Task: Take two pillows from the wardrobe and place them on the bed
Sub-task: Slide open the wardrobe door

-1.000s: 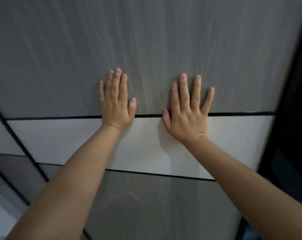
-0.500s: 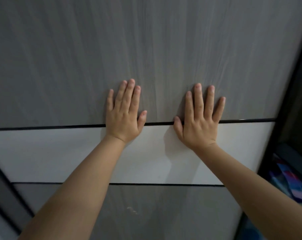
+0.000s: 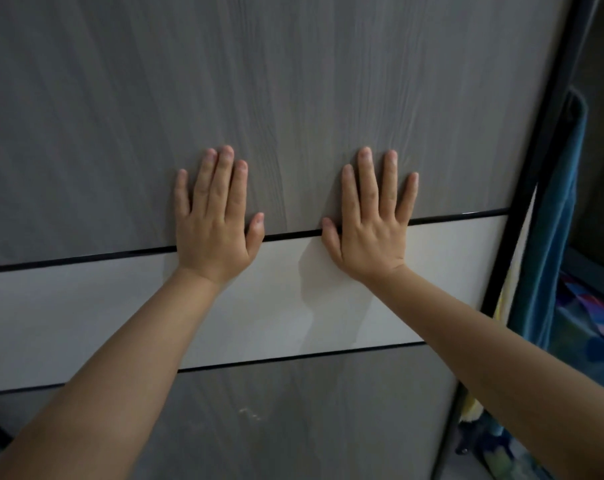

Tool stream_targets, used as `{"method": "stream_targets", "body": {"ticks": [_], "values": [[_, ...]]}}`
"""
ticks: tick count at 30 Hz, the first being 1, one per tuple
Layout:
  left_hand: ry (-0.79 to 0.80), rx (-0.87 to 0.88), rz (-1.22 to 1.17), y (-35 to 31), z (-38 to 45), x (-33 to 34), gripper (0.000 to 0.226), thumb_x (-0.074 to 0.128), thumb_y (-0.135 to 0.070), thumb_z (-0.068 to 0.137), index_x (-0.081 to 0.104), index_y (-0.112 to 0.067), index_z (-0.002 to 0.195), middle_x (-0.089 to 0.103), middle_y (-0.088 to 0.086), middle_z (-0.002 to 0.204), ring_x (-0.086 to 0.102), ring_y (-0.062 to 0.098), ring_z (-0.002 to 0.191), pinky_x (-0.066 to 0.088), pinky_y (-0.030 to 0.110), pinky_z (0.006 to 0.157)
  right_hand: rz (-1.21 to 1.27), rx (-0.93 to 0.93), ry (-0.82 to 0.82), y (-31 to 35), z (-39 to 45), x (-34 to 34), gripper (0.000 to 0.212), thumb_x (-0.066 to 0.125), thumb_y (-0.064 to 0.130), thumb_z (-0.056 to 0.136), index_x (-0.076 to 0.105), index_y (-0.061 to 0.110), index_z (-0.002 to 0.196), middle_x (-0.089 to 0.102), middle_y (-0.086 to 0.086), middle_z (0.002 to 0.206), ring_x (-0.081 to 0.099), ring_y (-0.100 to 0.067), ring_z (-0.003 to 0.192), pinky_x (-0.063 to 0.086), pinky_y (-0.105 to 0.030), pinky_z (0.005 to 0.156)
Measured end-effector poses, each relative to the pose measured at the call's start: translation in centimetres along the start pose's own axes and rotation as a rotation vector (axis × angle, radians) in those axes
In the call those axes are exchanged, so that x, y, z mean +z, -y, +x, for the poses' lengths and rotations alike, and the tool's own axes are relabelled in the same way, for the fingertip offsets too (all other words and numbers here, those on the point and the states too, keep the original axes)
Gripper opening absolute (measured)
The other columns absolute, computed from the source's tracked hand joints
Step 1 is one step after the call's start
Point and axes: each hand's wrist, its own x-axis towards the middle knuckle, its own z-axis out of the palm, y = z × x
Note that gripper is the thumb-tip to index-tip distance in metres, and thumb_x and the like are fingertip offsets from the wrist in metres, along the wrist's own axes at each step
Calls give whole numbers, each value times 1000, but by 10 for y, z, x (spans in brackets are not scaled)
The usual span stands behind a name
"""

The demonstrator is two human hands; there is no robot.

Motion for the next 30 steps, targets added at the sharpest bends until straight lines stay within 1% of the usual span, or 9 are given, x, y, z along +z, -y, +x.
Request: {"method": "stream_targets", "body": {"ticks": [4,11,16,18,22,24,26,28,30], "values": [[47,58,-28,28,-5,-5,55,40,-33,81,41,2,124,61,29,123,57,43,114,44,63,89,57,52,78,26,5,1,57,40,37,78,41,0,121,61,-27,121,54,-54,110,40,-71,85],[153,94,-221,27,-3,-20,55,44,-31,78,61,3,118,63,23,122,60,41,112,46,64,86,64,166,179,40,-2,-11,59,39,28,84,45,-17,122,48,-42,125,40,-66,113,29,-76,90],[151,85,-370,8,-8,-23,47,48,-20,72,65,3,109,65,24,120,60,40,112,42,68,87,151,120,313,25,-14,-37,53,46,15,87,35,-4,135,33,-28,145,24,-49,135,19,-60,109],[162,137,-454,-19,-15,-25,42,45,-16,70,69,2,99,67,23,116,63,39,109,46,65,86,121,107,381,2,-32,-52,51,46,13,87,37,-3,134,35,-27,145,28,-45,135,22,-55,109],[252,291,-664,-101,-27,-28,34,43,-12,67,72,2,80,72,22,104,69,38,98,54,55,82,12,335,524,-62,-95,-82,51,52,8,85,38,-4,133,36,-26,144,34,-42,133,30,-54,109],[349,404,-709,-151,-30,-29,20,58,-13,62,71,-2,72,75,18,87,73,33,80,57,40,74,-73,448,629,-102,-130,-97,52,54,8,87,36,0,135,34,-21,147,31,-37,136,28,-50,112],[466,484,-767,-206,-27,-31,20,78,-15,50,67,-6,64,70,12,66,67,27,58,51,29,54,-165,537,736,-145,-161,-113,50,51,12,89,36,5,136,34,-15,148,29,-31,137,28,-47,112],[632,505,-756,-261,-21,-34,20,74,-20,63,65,-6,76,69,11,78,65,26,70,50,25,54,-222,599,824,-190,-186,-126,43,49,14,90,43,7,132,42,-12,143,35,-28,134,34,-43,109],[750,524,-759,-327,-16,-29,23,49,-19,88,57,-3,103,61,14,109,57,30,101,50,33,74,-245,647,895,-238,-203,-135,37,48,14,89,51,8,125,51,-11,137,41,-26,129,38,-43,106]]}}
